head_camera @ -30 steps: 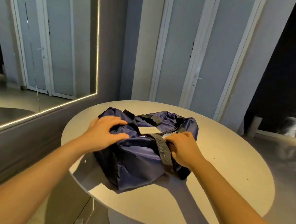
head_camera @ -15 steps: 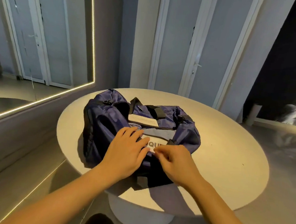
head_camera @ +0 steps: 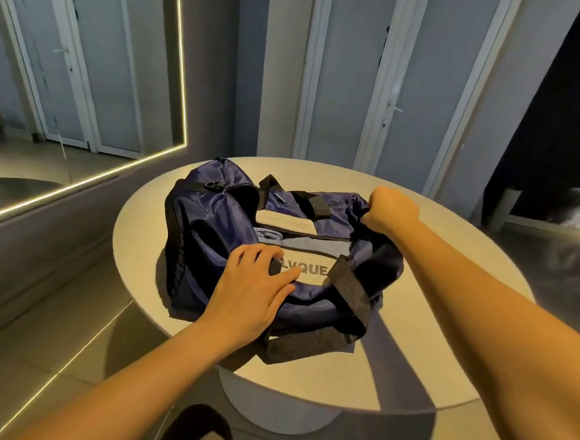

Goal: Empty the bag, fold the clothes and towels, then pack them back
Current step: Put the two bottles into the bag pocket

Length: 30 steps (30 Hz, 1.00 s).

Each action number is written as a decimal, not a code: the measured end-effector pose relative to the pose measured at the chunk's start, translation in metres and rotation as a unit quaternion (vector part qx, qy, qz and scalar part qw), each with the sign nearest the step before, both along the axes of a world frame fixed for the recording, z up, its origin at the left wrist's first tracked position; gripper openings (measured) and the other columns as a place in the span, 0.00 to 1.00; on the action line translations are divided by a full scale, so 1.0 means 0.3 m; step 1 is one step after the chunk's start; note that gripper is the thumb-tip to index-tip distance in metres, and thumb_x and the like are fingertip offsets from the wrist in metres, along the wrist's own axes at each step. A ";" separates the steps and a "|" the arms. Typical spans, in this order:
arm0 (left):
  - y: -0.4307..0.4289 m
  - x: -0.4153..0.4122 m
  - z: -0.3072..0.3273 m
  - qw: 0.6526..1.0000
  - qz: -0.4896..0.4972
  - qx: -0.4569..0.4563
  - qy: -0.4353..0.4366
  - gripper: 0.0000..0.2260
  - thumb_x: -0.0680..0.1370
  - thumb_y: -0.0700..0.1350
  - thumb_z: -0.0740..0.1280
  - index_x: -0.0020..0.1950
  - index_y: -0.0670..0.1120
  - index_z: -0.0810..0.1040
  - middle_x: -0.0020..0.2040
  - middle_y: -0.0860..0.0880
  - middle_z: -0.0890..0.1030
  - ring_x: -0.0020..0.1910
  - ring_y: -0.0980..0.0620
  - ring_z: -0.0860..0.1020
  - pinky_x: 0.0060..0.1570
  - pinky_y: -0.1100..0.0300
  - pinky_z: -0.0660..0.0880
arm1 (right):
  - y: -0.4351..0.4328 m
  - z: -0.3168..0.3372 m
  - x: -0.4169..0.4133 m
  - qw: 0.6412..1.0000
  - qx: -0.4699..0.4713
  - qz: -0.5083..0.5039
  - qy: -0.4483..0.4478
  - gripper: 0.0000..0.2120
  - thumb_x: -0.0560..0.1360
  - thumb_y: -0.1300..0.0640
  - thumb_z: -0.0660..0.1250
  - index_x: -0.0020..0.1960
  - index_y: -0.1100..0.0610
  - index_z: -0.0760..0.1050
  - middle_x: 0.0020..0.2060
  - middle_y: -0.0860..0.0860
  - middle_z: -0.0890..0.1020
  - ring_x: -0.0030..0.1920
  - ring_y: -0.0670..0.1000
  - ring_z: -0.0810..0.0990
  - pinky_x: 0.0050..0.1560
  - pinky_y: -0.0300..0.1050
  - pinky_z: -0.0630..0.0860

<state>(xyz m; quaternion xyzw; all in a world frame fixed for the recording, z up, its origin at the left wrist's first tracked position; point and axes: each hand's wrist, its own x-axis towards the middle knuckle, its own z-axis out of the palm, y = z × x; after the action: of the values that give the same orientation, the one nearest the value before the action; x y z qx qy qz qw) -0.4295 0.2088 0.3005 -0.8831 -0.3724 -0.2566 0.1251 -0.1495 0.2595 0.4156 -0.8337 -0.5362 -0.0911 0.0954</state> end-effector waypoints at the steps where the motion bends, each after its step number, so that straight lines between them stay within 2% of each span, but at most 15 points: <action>1: -0.002 -0.002 -0.001 1.000 -0.001 -0.004 -0.002 0.20 0.84 0.57 0.54 0.68 0.56 0.80 0.64 0.48 0.77 0.65 0.44 0.72 0.66 0.45 0.66 | 0.007 0.002 0.007 1.000 0.018 0.002 0.020 0.13 0.77 0.51 0.71 0.55 0.60 0.80 0.43 0.57 0.80 0.44 0.60 0.79 0.43 0.50 0.78; 4: -0.002 -0.009 0.000 0.999 0.000 -0.027 -0.023 0.21 0.83 0.59 0.53 0.67 0.56 0.81 0.64 0.50 0.76 0.66 0.46 0.71 0.68 0.46 0.65 | -0.007 0.031 0.034 0.982 0.086 0.013 0.166 0.11 0.79 0.53 0.70 0.49 0.62 0.82 0.42 0.60 0.83 0.41 0.59 0.80 0.39 0.49 0.75; 6: -0.006 0.000 0.038 0.995 0.009 -0.073 -0.063 0.24 0.82 0.62 0.51 0.63 0.56 0.83 0.62 0.53 0.77 0.66 0.48 0.71 0.68 0.48 0.64 | -0.049 0.048 0.057 0.948 0.139 0.016 0.285 0.12 0.79 0.56 0.70 0.42 0.64 0.81 0.36 0.59 0.81 0.37 0.57 0.77 0.38 0.49 0.73; 8: -0.015 0.024 0.125 0.988 0.024 -0.120 -0.091 0.24 0.81 0.65 0.52 0.59 0.57 0.84 0.58 0.56 0.79 0.63 0.51 0.72 0.66 0.50 0.64 | -0.108 0.061 0.071 0.898 0.185 0.016 0.399 0.16 0.78 0.60 0.70 0.34 0.63 0.76 0.28 0.56 0.75 0.32 0.55 0.72 0.34 0.46 0.68; 9: -0.016 0.039 0.179 0.985 0.025 -0.136 -0.100 0.21 0.81 0.64 0.55 0.58 0.56 0.84 0.56 0.56 0.81 0.61 0.52 0.74 0.65 0.51 0.65 | -0.136 0.067 0.076 0.873 0.199 0.019 0.446 0.15 0.79 0.61 0.69 0.34 0.65 0.76 0.27 0.56 0.75 0.33 0.55 0.72 0.34 0.45 0.68; 12: -0.014 0.107 0.345 0.973 -0.026 -0.171 -0.155 0.12 0.81 0.58 0.66 0.53 0.54 0.86 0.50 0.55 0.85 0.51 0.53 0.80 0.56 0.53 0.76 | -0.209 0.079 0.088 0.808 0.229 0.030 0.543 0.10 0.80 0.60 0.70 0.44 0.67 0.81 0.38 0.58 0.82 0.41 0.56 0.79 0.40 0.46 0.75; 14: 0.012 0.189 0.432 0.956 -0.055 -0.219 -0.185 0.09 0.79 0.56 0.69 0.50 0.53 0.86 0.48 0.55 0.86 0.48 0.54 0.81 0.51 0.54 0.79 | -0.250 0.088 0.093 0.787 0.238 0.042 0.567 0.09 0.80 0.59 0.70 0.45 0.64 0.81 0.41 0.58 0.83 0.43 0.55 0.80 0.40 0.47 0.76; 17: 0.062 0.346 0.521 0.921 -0.064 -0.328 -0.200 0.10 0.79 0.53 0.72 0.48 0.48 0.87 0.43 0.51 0.85 0.45 0.51 0.81 0.47 0.54 0.77 | -0.306 0.095 0.089 0.773 0.239 0.056 0.585 0.09 0.81 0.59 0.68 0.45 0.62 0.81 0.42 0.56 0.84 0.43 0.53 0.81 0.39 0.46 0.76; 19: 0.077 0.429 0.555 0.883 -0.047 -0.427 -0.192 0.13 0.78 0.52 0.73 0.48 0.43 0.87 0.39 0.48 0.84 0.40 0.51 0.78 0.42 0.57 0.73 | -0.335 0.095 0.087 0.772 0.239 0.064 0.585 0.09 0.81 0.58 0.68 0.47 0.62 0.82 0.44 0.57 0.85 0.45 0.54 0.82 0.40 0.47 0.77; 21: 0.077 0.483 0.572 0.859 -0.029 -0.486 -0.159 0.14 0.77 0.52 0.74 0.49 0.40 0.86 0.39 0.47 0.84 0.39 0.50 0.79 0.41 0.57 0.74 | -0.357 0.096 0.090 0.773 0.238 0.070 0.583 0.10 0.82 0.57 0.66 0.49 0.63 0.82 0.46 0.58 0.85 0.47 0.55 0.83 0.42 0.47 0.79; 25: 0.071 0.545 0.576 0.875 -0.009 -0.467 -0.124 0.17 0.74 0.53 0.77 0.51 0.41 0.84 0.44 0.45 0.85 0.44 0.46 0.83 0.44 0.53 0.78 | -0.386 0.095 0.098 0.773 0.245 0.072 0.581 0.11 0.83 0.57 0.65 0.52 0.64 0.83 0.46 0.58 0.86 0.48 0.56 0.84 0.40 0.46 0.79; 27: 0.062 0.563 0.577 0.862 -0.013 -0.491 -0.123 0.19 0.72 0.54 0.79 0.53 0.40 0.84 0.48 0.42 0.86 0.49 0.43 0.84 0.50 0.51 0.80 | -0.391 0.093 0.101 0.774 0.247 0.068 0.580 0.11 0.83 0.57 0.65 0.53 0.63 0.82 0.47 0.57 0.86 0.48 0.56 0.84 0.39 0.45 0.80; 30: 0.051 0.581 0.569 0.857 -0.016 -0.503 -0.112 0.17 0.72 0.50 0.79 0.54 0.40 0.84 0.50 0.41 0.85 0.50 0.42 0.84 0.50 0.51 0.82 | -0.392 0.091 0.102 0.781 0.244 0.056 0.573 0.11 0.82 0.55 0.66 0.54 0.62 0.82 0.48 0.57 0.85 0.48 0.55 0.84 0.39 0.44 0.81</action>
<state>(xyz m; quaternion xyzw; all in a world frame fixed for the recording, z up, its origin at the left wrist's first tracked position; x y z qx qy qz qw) -0.2554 0.2242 0.4714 -0.7970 -0.4481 -0.1331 -0.3825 -0.1190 0.1418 0.4430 -0.6496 -0.3887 0.2809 0.5899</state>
